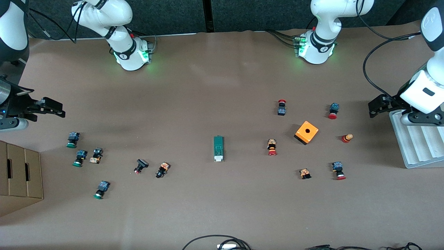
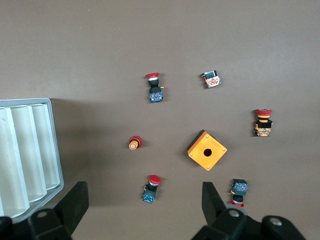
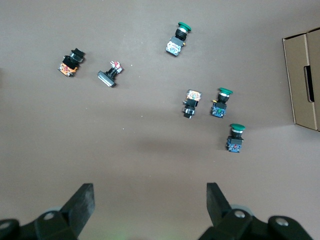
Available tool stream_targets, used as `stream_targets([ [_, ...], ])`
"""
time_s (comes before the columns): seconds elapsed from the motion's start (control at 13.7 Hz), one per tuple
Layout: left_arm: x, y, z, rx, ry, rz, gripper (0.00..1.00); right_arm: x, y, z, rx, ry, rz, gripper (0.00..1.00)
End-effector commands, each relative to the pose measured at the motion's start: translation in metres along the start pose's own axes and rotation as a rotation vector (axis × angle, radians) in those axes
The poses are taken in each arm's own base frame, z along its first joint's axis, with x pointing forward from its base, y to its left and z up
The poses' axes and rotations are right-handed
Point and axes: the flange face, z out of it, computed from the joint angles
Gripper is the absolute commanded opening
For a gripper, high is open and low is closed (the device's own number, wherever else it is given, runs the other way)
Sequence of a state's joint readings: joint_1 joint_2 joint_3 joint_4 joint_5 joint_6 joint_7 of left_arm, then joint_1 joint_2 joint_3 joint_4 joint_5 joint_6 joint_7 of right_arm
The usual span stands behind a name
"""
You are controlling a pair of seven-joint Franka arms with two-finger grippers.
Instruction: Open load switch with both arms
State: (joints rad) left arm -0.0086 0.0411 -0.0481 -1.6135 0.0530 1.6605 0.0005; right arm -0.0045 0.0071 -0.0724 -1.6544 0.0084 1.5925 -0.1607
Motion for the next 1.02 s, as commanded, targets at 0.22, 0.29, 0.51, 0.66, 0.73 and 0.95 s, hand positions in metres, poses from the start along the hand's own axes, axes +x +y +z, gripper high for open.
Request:
stream_targets([
  [0.22,0.002,-0.012,0.000,-0.006,-0.024,-0.003,1.00,0.003,0.002,-0.003,0.025,0.009,-0.006,1.00],
  [0.29,0.002,-0.013,0.000,-0.006,-0.027,-0.003,1.00,0.003,0.002,-0.004,0.025,0.011,-0.005,1.00],
  [0.51,0.002,-0.014,-0.001,-0.004,-0.024,-0.004,1.00,0.003,0.000,-0.003,0.024,0.006,-0.005,1.00],
  [0.66,0.002,-0.015,0.000,-0.004,-0.025,0.017,1.00,0.003,0.001,-0.002,0.025,0.003,0.000,1.00],
  [0.73,0.002,-0.017,0.001,-0.005,-0.029,0.026,1.00,0.003,0.002,-0.002,0.026,0.003,0.003,1.00],
  [0.95,0.002,-0.020,0.002,-0.011,-0.030,0.018,1.00,0.002,0.004,-0.002,0.027,0.002,0.000,1.00],
])
